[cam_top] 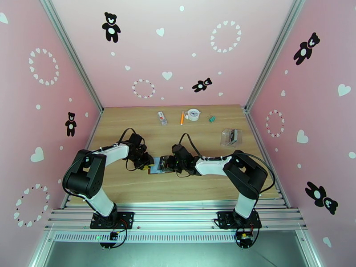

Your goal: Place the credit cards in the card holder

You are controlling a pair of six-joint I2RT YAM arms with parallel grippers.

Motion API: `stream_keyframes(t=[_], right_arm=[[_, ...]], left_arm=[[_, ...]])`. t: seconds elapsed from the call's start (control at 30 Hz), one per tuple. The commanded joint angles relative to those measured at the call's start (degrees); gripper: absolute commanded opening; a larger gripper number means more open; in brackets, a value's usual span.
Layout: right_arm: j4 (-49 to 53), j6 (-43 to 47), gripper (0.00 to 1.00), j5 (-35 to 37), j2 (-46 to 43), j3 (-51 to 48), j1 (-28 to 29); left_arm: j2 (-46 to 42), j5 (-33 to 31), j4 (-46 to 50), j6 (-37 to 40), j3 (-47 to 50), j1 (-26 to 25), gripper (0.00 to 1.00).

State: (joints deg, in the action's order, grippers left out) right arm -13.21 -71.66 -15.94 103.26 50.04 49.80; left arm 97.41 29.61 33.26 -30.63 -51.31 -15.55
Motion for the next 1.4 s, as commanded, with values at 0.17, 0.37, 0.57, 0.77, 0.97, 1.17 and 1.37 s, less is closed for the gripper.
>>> stream_keyframes(t=[0.17,0.37,0.57,0.77,0.97,1.17,1.37], right_arm=[[4.9,2.7,0.00,-4.1,1.7,-1.2,-0.1],[5.7,3.7,0.00,-5.5,3.4,-0.4,-0.2],[5.8,4.3,0.00,-6.1,4.3,0.0,-0.4],[6.7,5.6,0.00,-7.6,6.2,1.9,-0.7],[8.5,6.9,0.00,-9.2,9.0,5.7,-0.8],[10.0,7.3,0.00,-10.7,11.7,9.7,-0.6],[11.4,7.8,0.00,-11.7,13.1,12.1,-0.6]], left_arm=[[2.6,-2.9,1.5,0.1,0.9,0.2,0.29],[3.0,-3.4,1.9,0.4,0.5,0.2,0.29],[3.0,-3.8,2.2,0.9,0.5,0.2,0.29],[3.3,-3.9,2.2,1.5,0.4,0.1,0.29],[3.6,-3.5,2.3,1.6,-0.2,0.2,0.29],[3.7,-2.9,2.4,1.6,-0.6,0.2,0.30],[3.4,-2.4,2.6,1.7,-1.0,0.2,0.30]])
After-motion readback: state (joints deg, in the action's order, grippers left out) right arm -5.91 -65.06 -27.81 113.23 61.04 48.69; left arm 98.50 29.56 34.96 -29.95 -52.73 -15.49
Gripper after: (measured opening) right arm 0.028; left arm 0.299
